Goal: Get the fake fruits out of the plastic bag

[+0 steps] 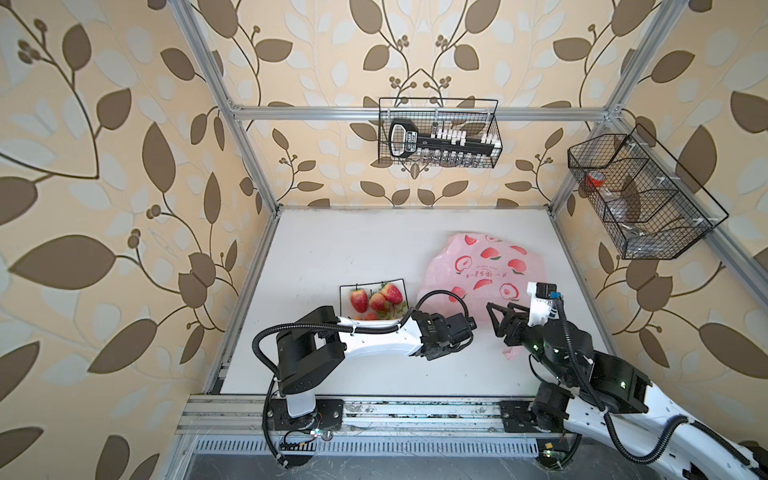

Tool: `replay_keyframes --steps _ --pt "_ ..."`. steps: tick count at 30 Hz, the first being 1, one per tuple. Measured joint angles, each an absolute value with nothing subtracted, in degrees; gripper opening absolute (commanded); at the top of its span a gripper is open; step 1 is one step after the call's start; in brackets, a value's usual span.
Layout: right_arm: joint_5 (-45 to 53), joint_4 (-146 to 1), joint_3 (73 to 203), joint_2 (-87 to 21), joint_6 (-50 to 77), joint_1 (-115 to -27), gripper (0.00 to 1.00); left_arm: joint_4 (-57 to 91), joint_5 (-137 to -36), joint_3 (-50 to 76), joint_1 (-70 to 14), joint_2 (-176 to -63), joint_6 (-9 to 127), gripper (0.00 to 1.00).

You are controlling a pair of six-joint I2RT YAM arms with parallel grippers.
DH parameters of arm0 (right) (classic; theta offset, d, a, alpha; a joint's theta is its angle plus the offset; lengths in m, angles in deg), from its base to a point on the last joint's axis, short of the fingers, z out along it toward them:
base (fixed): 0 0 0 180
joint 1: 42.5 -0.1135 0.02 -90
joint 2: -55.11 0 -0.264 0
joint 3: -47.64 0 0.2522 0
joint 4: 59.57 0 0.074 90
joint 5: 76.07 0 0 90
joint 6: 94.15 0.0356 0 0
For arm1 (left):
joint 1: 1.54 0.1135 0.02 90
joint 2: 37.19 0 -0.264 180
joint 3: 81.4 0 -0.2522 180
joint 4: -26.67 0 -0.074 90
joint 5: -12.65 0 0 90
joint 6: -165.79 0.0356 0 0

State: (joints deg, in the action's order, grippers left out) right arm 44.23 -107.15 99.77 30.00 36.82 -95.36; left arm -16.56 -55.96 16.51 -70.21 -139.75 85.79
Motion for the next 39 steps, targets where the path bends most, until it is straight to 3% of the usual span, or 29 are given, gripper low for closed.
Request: replay_keyframes --steps 5,16,28,39 --pt "44.2 -107.5 100.0 30.4 37.0 -95.4 0.69 -17.1 -55.2 14.1 -70.2 -142.9 86.0 0.35" --pt "44.4 -107.9 100.0 30.0 37.4 -95.4 0.70 -16.9 -53.1 13.5 -70.2 -140.5 84.7 0.00" --pt "45.0 -107.5 100.8 26.4 36.5 -95.4 0.69 -2.7 -59.1 21.9 -69.3 -122.6 76.2 0.00" --pt "44.1 -104.4 102.4 20.6 33.5 -95.4 0.53 14.7 -68.9 32.7 -63.2 -115.2 58.4 0.00"
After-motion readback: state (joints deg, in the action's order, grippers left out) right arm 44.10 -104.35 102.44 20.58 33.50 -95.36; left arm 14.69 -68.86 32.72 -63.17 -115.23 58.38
